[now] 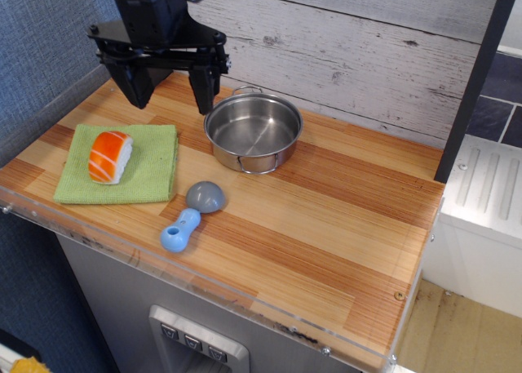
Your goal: Slide the silver pan into the empty corner next to the blue handle.
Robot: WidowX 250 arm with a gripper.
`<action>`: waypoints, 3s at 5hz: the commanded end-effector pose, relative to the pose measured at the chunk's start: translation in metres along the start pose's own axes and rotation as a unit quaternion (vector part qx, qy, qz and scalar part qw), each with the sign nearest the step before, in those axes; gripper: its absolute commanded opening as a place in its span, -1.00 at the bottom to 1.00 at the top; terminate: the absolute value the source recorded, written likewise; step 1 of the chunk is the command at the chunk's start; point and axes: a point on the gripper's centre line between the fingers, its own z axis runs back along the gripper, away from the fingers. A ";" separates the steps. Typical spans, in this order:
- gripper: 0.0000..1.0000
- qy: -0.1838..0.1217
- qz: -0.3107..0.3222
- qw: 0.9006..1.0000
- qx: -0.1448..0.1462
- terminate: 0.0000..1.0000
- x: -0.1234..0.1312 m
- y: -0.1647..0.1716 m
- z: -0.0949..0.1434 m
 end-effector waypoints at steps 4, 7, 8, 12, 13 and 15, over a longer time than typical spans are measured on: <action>1.00 -0.006 0.154 0.988 0.031 -1.00 0.038 -0.004 -0.077; -1.00 0.013 0.161 0.987 0.018 -1.00 0.048 -0.011 -0.109; -1.00 0.008 0.158 0.987 0.018 -1.00 0.048 -0.009 -0.105; -1.00 -0.001 0.148 0.989 -0.003 -1.00 0.056 -0.010 -0.070; -1.00 -0.011 0.129 0.991 -0.010 -1.00 0.055 -0.015 -0.052; -1.00 -0.034 0.040 0.999 -0.016 -1.00 0.027 -0.046 -0.015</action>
